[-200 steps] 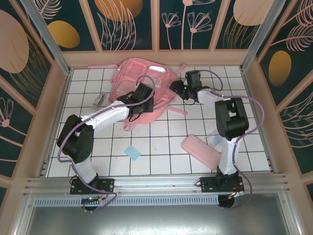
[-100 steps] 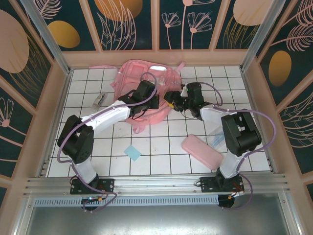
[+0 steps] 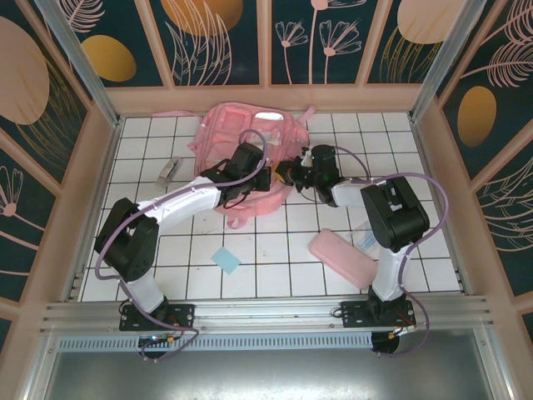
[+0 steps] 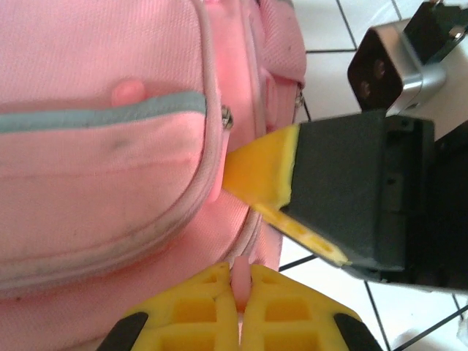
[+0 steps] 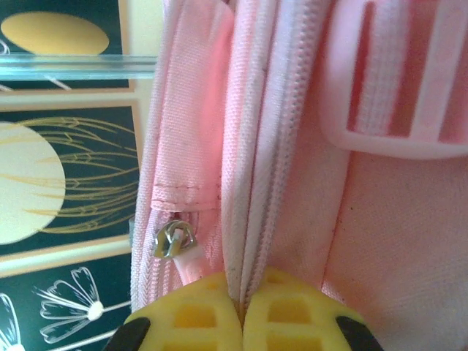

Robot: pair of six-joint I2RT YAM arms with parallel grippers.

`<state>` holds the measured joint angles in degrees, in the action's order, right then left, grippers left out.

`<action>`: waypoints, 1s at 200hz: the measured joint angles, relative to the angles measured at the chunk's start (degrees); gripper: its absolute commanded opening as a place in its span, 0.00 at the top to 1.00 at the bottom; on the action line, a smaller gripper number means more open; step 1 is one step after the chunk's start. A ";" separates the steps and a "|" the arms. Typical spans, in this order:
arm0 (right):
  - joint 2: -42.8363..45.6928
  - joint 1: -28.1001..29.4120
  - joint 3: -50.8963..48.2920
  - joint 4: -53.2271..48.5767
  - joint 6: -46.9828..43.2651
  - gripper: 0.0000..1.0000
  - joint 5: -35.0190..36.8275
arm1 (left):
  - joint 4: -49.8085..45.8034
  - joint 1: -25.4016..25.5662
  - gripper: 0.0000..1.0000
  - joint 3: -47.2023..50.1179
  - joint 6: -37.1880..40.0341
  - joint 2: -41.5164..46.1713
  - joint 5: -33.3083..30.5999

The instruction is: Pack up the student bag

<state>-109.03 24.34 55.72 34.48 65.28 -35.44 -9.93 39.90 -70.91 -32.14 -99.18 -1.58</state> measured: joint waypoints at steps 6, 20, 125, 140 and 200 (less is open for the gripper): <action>0.00 -0.02 0.00 -0.24 -0.17 1.00 0.00 | 0.37 0.11 1.00 0.55 -0.09 0.28 -0.50; 0.15 -0.15 -0.02 -0.42 -0.24 1.00 0.04 | 1.09 0.46 1.00 1.99 -0.15 1.22 -2.16; 4.15 -2.69 -0.26 -9.70 -7.63 1.00 2.49 | -0.66 -3.91 1.00 13.51 1.29 8.48 -19.71; 4.68 -2.82 -0.26 -11.06 -8.92 1.00 2.62 | 0.55 -6.93 1.00 14.23 2.16 8.63 -21.46; 6.78 -5.31 0.09 -15.67 -14.34 1.00 1.77 | 6.36 -12.79 1.00 14.51 6.84 9.49 -19.37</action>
<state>-102.26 19.03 55.81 18.81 50.94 -33.67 -3.57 27.11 -56.40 -25.30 -89.69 -20.95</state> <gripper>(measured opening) 0.053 0.063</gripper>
